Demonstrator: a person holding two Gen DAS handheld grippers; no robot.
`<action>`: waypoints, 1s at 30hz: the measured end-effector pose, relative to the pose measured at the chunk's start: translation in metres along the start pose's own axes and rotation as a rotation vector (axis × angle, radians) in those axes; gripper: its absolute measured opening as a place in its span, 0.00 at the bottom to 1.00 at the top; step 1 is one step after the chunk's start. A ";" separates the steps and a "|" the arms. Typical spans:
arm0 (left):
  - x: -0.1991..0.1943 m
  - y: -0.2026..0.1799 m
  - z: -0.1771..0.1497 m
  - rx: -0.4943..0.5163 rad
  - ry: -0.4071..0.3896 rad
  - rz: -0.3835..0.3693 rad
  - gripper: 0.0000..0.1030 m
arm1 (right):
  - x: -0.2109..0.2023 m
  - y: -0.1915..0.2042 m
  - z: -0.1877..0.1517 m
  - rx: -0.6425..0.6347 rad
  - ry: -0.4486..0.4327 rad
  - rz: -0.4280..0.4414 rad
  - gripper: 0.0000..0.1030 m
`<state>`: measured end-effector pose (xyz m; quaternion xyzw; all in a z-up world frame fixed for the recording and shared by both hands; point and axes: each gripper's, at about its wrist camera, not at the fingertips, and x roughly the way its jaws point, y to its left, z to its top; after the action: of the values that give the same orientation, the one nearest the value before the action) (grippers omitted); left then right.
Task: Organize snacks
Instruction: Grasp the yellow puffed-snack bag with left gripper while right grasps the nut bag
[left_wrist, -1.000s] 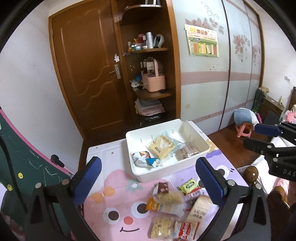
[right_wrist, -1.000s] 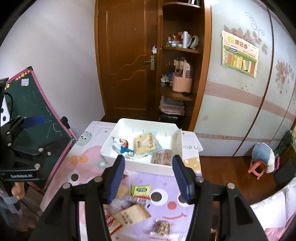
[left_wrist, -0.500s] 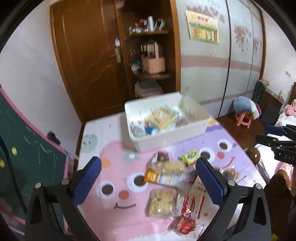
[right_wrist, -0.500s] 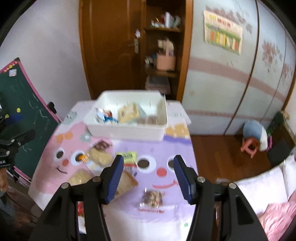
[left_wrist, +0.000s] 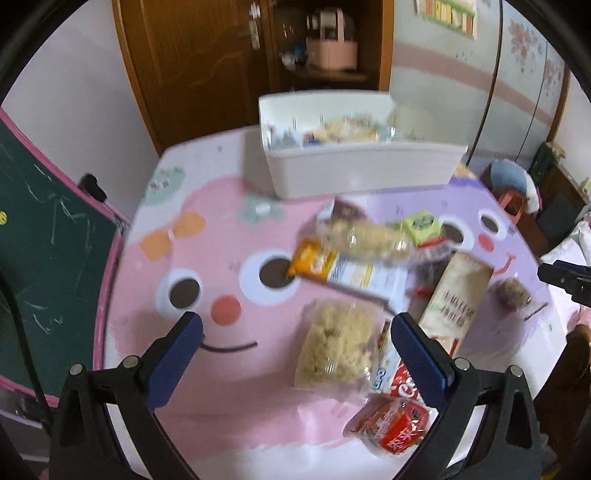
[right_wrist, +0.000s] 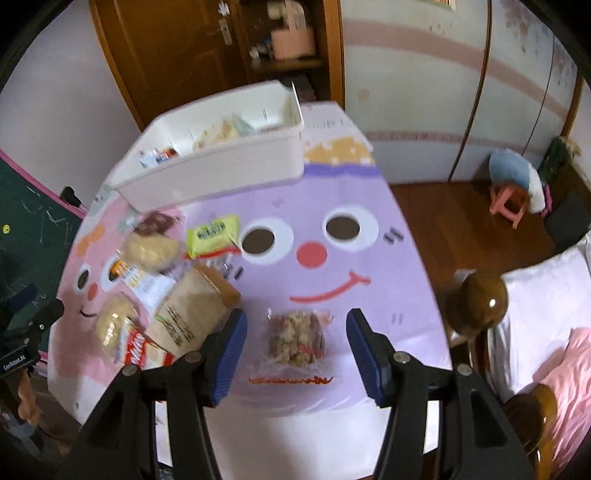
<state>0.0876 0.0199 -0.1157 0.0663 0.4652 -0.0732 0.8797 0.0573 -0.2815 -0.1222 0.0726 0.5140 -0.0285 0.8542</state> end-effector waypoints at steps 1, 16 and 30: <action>0.008 -0.001 -0.002 0.001 0.021 -0.003 0.99 | 0.006 0.000 -0.002 0.004 0.017 0.000 0.55; 0.077 -0.009 -0.018 -0.036 0.201 -0.052 0.99 | 0.061 0.008 -0.015 -0.008 0.112 -0.005 0.56; 0.085 -0.019 -0.023 -0.017 0.198 -0.066 0.64 | 0.062 0.028 -0.033 -0.123 0.052 -0.058 0.55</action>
<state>0.1131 0.0002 -0.1997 0.0504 0.5524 -0.0915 0.8270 0.0610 -0.2472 -0.1891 0.0061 0.5387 -0.0198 0.8423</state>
